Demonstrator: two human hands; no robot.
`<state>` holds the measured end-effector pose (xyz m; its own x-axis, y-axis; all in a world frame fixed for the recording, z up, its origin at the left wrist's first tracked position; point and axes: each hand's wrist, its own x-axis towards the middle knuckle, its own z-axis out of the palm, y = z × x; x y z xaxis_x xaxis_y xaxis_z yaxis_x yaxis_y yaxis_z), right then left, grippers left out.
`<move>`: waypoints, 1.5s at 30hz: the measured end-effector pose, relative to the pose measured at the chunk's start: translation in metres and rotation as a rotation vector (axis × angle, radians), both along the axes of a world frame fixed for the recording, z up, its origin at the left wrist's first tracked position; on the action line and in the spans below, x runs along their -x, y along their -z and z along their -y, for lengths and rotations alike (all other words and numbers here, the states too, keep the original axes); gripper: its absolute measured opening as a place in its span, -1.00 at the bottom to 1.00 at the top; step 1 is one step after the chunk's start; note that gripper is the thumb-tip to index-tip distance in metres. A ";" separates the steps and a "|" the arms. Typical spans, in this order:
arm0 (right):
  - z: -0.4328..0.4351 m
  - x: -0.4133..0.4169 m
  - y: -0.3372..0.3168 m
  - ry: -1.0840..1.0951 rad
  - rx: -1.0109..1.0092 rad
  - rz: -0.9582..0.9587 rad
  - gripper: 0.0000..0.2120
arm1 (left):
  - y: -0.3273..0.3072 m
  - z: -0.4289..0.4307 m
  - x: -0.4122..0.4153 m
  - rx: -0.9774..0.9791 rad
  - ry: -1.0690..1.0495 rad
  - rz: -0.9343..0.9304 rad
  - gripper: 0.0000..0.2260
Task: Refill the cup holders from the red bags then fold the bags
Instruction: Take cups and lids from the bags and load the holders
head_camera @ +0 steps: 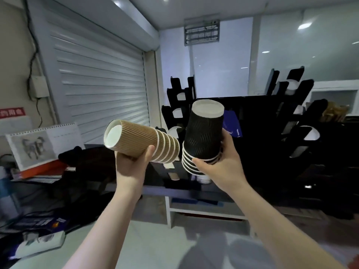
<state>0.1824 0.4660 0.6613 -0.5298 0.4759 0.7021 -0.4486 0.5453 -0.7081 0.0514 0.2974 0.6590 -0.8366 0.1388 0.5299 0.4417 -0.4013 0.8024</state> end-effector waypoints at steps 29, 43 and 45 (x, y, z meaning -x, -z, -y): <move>-0.009 0.044 -0.017 0.320 -0.072 0.027 -0.17 | -0.008 -0.042 0.099 0.571 0.193 -0.275 -0.30; -0.001 0.047 -0.021 0.293 -0.107 0.069 -0.18 | -0.012 -0.047 0.105 0.798 0.095 -0.275 -0.32; -0.001 0.048 -0.020 0.286 -0.111 0.067 -0.16 | -0.002 -0.050 0.101 0.857 0.037 -0.291 -0.25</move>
